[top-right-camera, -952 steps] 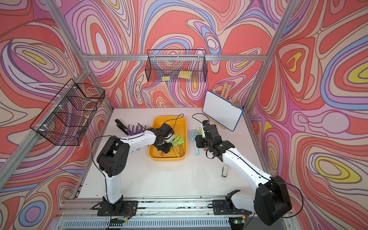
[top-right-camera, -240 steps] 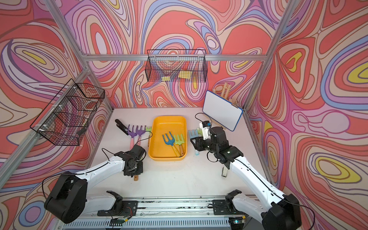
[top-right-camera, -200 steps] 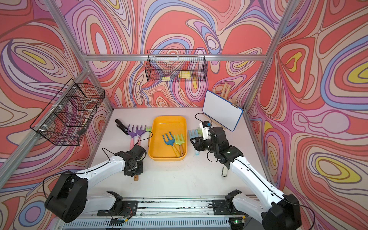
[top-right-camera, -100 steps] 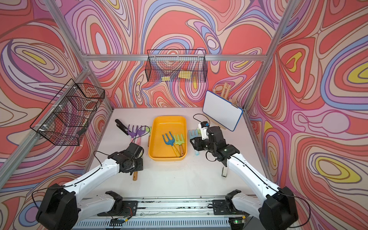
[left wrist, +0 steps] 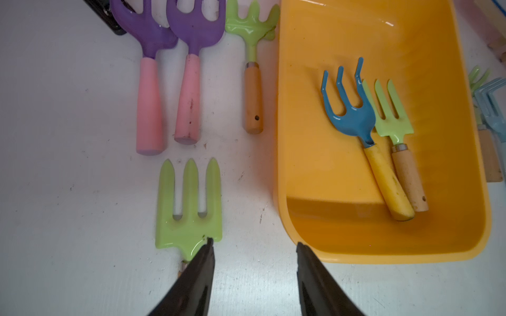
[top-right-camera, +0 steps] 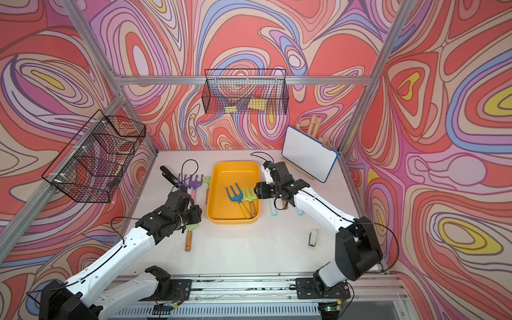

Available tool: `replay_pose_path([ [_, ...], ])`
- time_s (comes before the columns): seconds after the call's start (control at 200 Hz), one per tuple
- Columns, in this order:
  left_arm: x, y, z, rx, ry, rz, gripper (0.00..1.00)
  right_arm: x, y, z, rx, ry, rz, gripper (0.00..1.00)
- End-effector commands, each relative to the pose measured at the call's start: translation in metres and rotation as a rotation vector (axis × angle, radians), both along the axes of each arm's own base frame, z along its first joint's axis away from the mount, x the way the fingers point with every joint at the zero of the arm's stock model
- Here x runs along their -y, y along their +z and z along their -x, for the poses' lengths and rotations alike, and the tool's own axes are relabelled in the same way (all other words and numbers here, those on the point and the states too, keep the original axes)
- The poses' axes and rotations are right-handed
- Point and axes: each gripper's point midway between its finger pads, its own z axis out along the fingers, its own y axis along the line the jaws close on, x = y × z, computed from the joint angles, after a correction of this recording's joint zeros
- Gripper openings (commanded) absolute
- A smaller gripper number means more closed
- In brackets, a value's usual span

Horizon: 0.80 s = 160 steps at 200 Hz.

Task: Take the hand rake out of the storage box
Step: Pick up the rake from the storage box.

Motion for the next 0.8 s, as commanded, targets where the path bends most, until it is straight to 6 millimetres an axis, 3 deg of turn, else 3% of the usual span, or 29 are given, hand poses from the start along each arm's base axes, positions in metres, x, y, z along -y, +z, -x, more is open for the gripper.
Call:
replay_pose_path([
  [0.0,0.015,0.007,-0.019,0.100,-0.068,0.023,0.52,-0.011,-0.037,0.012,-0.084,0.070,0.181,0.62],
  [0.25,0.024,0.012,-0.031,0.167,-0.106,0.030,0.51,-0.053,-0.067,0.002,-0.143,0.139,0.250,0.57],
  [0.506,0.003,0.008,-0.025,0.206,-0.072,-0.028,0.49,-0.066,-0.092,-0.003,-0.191,0.165,0.299,0.53],
  [0.796,0.002,0.011,-0.022,0.219,-0.074,-0.020,0.49,-0.074,-0.117,0.004,-0.232,0.200,0.367,0.46],
])
